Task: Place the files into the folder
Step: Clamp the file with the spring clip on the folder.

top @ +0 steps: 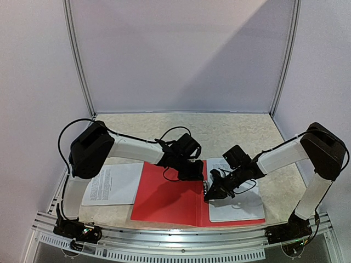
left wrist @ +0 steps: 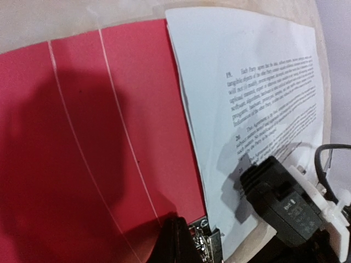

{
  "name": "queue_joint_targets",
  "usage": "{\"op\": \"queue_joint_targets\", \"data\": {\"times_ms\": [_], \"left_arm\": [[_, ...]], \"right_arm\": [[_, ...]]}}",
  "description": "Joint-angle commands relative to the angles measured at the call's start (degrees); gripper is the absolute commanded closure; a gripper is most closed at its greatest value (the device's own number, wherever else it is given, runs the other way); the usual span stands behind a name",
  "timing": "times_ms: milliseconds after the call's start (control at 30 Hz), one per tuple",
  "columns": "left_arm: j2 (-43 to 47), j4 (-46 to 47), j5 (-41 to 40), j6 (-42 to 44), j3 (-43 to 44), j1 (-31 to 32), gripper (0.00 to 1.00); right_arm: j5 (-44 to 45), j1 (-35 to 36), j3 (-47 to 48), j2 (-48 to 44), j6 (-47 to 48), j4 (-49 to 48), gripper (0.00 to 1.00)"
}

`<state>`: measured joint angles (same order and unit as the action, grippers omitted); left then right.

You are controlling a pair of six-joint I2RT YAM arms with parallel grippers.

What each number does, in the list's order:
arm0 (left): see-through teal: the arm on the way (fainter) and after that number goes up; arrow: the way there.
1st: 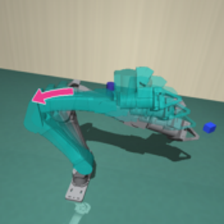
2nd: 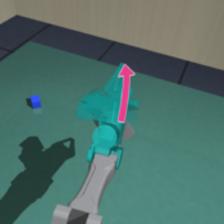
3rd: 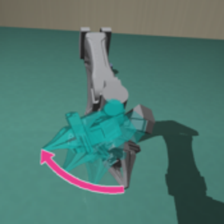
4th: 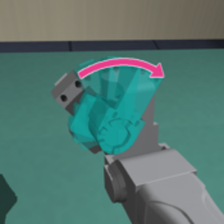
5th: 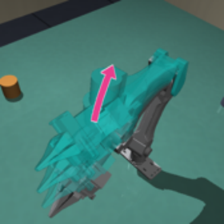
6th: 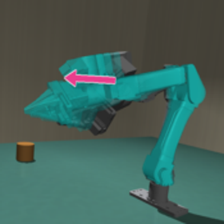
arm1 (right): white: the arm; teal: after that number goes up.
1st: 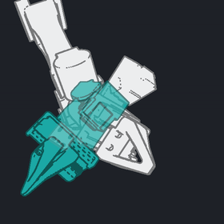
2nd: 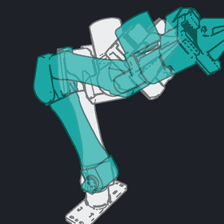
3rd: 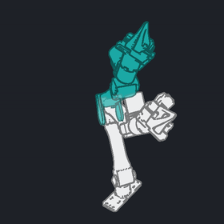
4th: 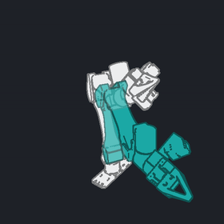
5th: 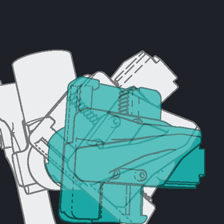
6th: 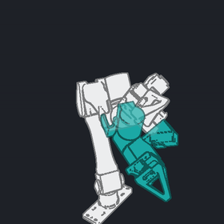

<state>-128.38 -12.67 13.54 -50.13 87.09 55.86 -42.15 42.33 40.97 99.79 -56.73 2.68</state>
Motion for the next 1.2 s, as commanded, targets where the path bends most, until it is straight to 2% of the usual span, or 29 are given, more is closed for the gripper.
{"op": "queue_joint_targets", "data": {"times_ms": [0, 367, 567, 933, 1100, 1167], "left_arm": [[-2.78, -4.74, -1.85, 0.56, -2.87, -0.48, 1.00], [-2.54, -4.49, -1.94, 0.60, -2.90, -0.42, 1.00], [-2.58, -4.40, -1.90, 0.56, -2.98, -0.40, 1.00], [-2.54, -4.38, -1.77, 0.69, -3.04, -0.40, 1.00], [-2.49, -4.36, -1.71, 0.81, -3.33, -0.48, 1.00], [-2.36, -4.30, -1.76, 0.89, -3.65, -0.48, 1.00]], "right_arm": [[2.39, 1.13, -0.98, -0.04, -0.74, 5.46, 0.99], [3.12, 1.11, -0.04, -1.40, -0.31, 7.28, 0.90], [3.56, 1.09, -0.42, -0.88, 0.28, 8.35, 0.96], [2.97, 1.06, -1.39, -2.49, -1.02, 7.99, 0.95], [2.57, 1.31, -7.40, -1.53, -5.24, 4.57, 0.99], [3.97, 1.32, -7.58, -1.51, -5.05, 6.86, 0.99]]}}
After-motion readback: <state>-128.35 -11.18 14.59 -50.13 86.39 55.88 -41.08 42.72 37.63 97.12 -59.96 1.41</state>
